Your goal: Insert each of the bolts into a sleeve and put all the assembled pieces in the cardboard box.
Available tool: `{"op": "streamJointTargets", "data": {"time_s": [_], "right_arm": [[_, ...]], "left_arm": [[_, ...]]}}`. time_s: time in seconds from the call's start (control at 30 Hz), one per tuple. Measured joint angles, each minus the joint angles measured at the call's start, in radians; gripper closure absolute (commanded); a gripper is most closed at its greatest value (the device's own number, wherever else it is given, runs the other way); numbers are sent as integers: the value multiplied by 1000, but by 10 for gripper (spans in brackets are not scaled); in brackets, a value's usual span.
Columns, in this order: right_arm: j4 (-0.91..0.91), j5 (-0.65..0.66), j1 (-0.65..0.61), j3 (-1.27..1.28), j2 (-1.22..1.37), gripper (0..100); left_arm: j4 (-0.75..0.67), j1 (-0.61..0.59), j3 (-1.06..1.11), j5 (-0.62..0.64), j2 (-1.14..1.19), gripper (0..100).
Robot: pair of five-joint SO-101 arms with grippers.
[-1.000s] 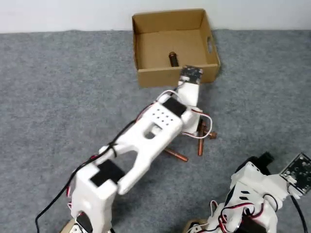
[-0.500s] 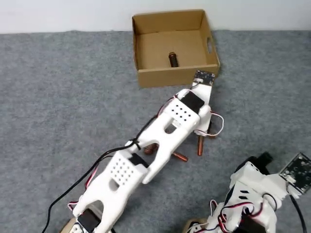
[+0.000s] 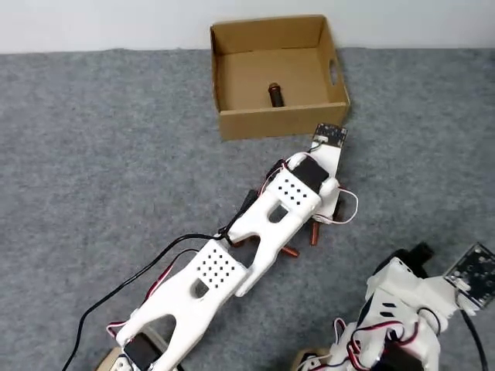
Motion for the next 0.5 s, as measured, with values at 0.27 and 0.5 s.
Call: {"op": "streamJointTargets", "data": {"time_s": [0.27, 0.5], "right_arm": [[0, 0, 0, 0, 0, 991], [0, 0, 0, 0, 0, 991]], "left_arm": [[23, 0, -34, 12, 11, 996], [35, 0, -32, 12, -44, 997]]}}
